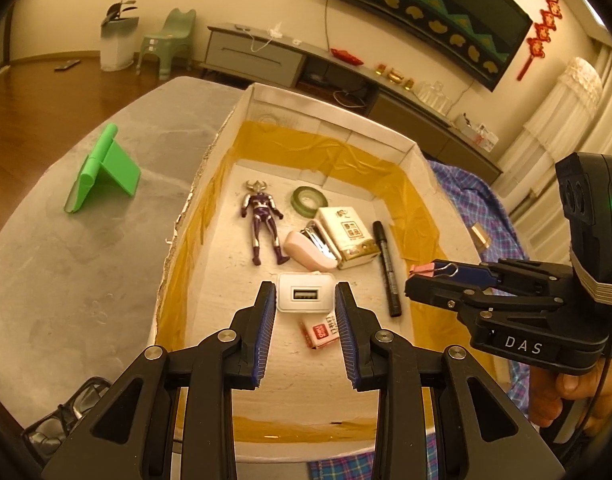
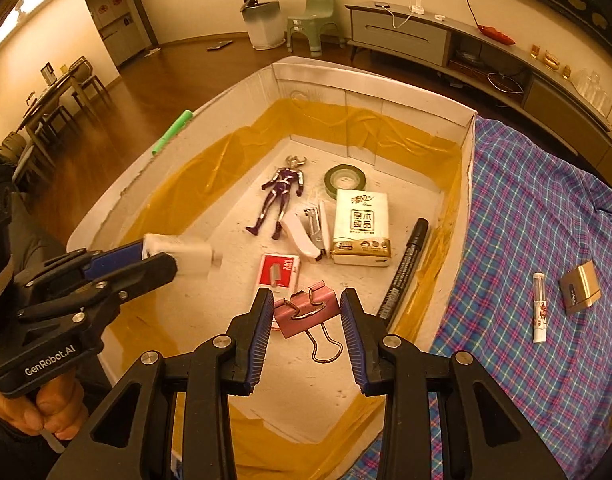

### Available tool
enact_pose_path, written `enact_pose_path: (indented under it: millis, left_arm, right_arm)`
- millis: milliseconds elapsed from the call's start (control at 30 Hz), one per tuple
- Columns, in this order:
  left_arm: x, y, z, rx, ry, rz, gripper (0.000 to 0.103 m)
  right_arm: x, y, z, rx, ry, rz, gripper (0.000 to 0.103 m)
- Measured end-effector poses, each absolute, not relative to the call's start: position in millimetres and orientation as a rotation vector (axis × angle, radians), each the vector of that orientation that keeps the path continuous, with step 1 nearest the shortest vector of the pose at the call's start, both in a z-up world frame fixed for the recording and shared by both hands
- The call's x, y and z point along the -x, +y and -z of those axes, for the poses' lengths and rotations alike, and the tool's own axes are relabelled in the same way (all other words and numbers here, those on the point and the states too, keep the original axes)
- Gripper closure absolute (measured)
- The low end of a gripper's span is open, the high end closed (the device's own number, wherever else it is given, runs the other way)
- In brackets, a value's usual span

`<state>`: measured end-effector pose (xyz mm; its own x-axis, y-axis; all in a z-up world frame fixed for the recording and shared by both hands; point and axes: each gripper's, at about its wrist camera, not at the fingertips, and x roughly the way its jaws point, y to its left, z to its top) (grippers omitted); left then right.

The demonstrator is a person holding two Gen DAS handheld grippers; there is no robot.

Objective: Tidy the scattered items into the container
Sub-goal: 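Open the left tool to drop the charger while the right releases the binder clip, then withdraw both open tools from the box back over the cloth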

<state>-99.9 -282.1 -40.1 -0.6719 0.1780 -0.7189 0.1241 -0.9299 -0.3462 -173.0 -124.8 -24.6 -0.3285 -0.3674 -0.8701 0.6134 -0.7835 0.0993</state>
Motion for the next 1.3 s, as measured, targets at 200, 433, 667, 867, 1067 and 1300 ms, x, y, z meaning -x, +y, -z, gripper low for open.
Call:
enact_pose_path:
  millis: [200, 433, 667, 867, 1067, 1300]
  left_arm:
    - [100.2, -283.2, 37.9, 1.271, -0.599, -2.774, 0.065]
    - [96.9, -284.8, 30.3, 1.263, -0.64, -2.781, 0.061]
    - [91.2, -278.7, 16.7, 1.226, -0.639, -2.799, 0.059]
    - [83.6, -264.8, -0.1, 1.133, -0.611, -2.805, 0.059]
    - [71.7, -239.5, -24.4, 0.961, -0.512, -2.816, 0.059]
    - [63.6, -193.6, -42.2, 0.832, -0.374, -2.779, 0.059]
  right_arm:
    - [170.1, -125.6, 24.7, -1.3, 0.332, 2.132, 0.066]
    - [162.9, -123.2, 22.0, -1.287, 0.324, 2.128, 0.062]
    - [150.7, -109.2, 5.8, -1.241, 0.26, 2.131, 0.062]
    - [130.8, -92.8, -10.2, -1.136, 0.183, 2.099, 0.062]
    - [108.7, -54.2, -25.5, -1.027, 0.054, 2.098, 0.062]
    - [101.1, 12.1, -41.1, -0.927, -0.022, 2.207, 0.062]
